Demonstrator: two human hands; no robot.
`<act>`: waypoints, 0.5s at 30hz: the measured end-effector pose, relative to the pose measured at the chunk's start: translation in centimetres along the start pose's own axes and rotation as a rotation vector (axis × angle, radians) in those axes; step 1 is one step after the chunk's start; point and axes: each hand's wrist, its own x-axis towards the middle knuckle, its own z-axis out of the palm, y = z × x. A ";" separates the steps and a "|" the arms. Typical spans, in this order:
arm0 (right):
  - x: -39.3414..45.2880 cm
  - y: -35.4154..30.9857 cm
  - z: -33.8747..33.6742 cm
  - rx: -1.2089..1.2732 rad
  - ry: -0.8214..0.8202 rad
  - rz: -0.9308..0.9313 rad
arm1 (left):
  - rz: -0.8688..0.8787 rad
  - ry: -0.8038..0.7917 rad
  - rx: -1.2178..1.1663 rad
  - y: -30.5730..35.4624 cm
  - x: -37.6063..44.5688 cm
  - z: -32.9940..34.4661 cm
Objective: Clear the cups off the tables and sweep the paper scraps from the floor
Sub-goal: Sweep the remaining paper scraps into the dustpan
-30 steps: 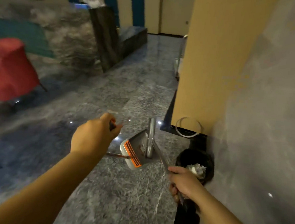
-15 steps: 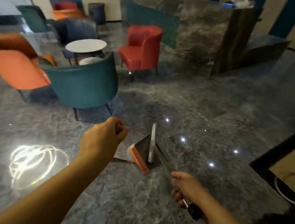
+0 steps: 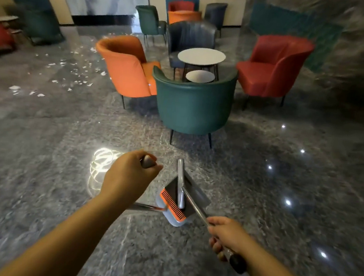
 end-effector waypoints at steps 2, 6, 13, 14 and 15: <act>1.8 -1.7 2.2 -0.036 -0.032 0.016 | -0.037 -0.004 -0.005 -2.0 1.4 -1.4; 5.6 -4.7 6.1 -0.118 -0.100 0.023 | -0.143 -0.035 -0.035 -5.7 4.3 -3.5; 14.9 -11.0 11.5 -0.278 -0.198 0.068 | -0.218 -0.017 -0.012 -11.1 11.8 -4.7; 16.4 -12.1 12.1 -0.272 -0.207 0.093 | -0.228 0.003 0.002 -11.7 13.0 -4.6; 18.1 -13.2 12.7 -0.273 -0.217 0.106 | -0.243 0.020 0.009 -12.3 14.3 -4.6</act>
